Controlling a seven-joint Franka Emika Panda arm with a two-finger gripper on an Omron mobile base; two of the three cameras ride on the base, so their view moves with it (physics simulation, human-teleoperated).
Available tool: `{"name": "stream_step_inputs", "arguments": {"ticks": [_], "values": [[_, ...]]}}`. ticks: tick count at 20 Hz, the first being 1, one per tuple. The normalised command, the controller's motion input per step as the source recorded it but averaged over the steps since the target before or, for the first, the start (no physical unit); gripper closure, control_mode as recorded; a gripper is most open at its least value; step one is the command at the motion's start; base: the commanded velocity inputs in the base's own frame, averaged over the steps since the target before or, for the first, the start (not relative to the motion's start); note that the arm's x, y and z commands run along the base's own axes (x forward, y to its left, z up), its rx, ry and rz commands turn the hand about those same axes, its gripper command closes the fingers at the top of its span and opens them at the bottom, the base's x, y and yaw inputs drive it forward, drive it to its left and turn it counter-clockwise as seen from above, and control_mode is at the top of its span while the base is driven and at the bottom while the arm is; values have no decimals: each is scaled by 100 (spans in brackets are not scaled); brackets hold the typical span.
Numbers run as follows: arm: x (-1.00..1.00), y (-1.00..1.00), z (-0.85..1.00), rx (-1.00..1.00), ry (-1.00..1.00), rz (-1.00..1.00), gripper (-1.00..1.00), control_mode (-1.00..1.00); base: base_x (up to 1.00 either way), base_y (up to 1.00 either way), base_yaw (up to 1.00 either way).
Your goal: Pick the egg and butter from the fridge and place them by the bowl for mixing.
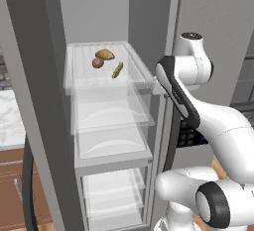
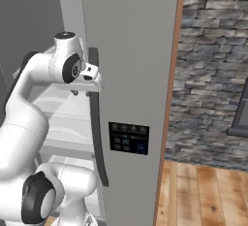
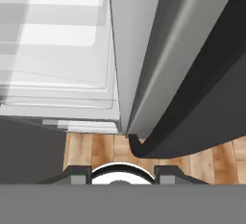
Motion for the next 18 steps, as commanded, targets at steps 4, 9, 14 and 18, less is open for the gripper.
{"name": "stream_step_inputs", "arguments": {"ticks": [4, 9, 14, 18], "values": [[-8, 0, 0, 0, 0, 0, -100, -100, 0, 0, 0], [-49, 12, 1, -1, -9, 0, -100, -100, 0, 0, 0], [0, 59, 23, -3, -34, -7, -100, -100, 0, 0, 0], [0, 72, 35, 1, -44, -13, -100, -100, 0, 0, 0]]}}
